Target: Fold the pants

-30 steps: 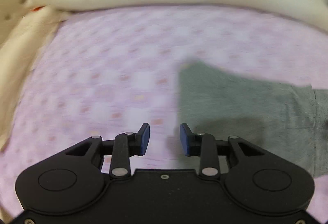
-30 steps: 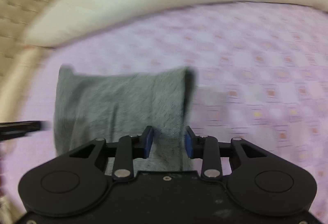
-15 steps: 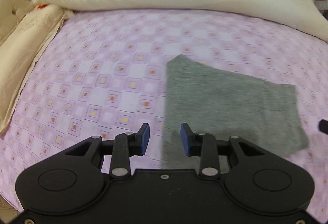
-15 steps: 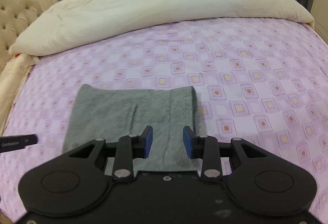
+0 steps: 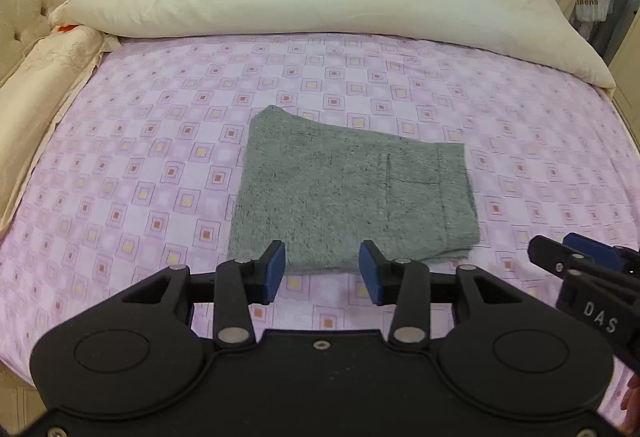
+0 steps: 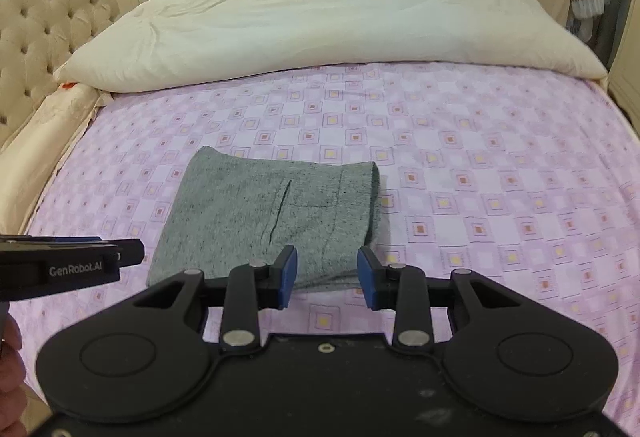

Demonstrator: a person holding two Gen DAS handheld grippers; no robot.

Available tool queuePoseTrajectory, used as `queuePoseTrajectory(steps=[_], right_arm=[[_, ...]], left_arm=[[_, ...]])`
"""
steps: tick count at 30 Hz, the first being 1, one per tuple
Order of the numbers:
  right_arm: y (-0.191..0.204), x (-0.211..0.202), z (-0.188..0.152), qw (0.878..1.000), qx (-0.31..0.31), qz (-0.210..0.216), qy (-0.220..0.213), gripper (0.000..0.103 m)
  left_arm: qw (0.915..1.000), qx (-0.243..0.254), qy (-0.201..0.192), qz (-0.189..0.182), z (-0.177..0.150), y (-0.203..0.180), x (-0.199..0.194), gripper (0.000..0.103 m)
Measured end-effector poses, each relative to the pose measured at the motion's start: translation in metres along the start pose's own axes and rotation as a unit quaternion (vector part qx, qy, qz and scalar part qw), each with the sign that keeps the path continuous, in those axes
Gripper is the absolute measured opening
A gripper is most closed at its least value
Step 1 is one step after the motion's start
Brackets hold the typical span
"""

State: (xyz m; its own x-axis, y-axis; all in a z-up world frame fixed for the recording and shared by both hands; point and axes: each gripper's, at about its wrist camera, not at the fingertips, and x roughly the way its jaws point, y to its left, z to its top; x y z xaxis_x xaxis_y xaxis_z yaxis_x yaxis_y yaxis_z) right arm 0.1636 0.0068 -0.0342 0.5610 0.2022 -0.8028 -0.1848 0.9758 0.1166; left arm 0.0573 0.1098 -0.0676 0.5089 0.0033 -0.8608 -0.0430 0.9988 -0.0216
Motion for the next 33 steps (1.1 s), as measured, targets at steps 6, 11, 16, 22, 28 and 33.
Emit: queuePoseTrajectory(steps=[6,11,16,22,28,33], right_arm=[[0.004,-0.023,-0.001,1.000,-0.013,0.014,-0.017,0.036],[0.007,-0.030,0.002,0.999,-0.026,0.018,-0.028,0.036],[0.008,-0.034,0.001,0.999,-0.035,0.021,-0.031,0.036],[0.008,-0.036,-0.004,0.998,-0.042,0.021,-0.030,0.036],[0.008,-0.038,-0.004,0.998,-0.043,0.022,-0.027,0.036],[0.007,-0.038,-0.004,0.999,-0.043,0.021,-0.026,0.036]], left_arm=[[0.9999,-0.005,-0.012,0.008,-0.006,-0.002,-0.017,0.051],[0.9998,-0.014,-0.009,0.014,-0.012,0.001,-0.024,0.051],[0.9997,-0.018,-0.006,0.016,-0.016,0.003,-0.025,0.051],[0.9998,-0.011,-0.001,0.015,-0.021,0.002,-0.025,0.051],[0.9999,-0.007,0.001,0.013,-0.023,-0.001,-0.026,0.051],[0.9999,-0.004,0.001,0.013,-0.023,-0.001,-0.027,0.051]])
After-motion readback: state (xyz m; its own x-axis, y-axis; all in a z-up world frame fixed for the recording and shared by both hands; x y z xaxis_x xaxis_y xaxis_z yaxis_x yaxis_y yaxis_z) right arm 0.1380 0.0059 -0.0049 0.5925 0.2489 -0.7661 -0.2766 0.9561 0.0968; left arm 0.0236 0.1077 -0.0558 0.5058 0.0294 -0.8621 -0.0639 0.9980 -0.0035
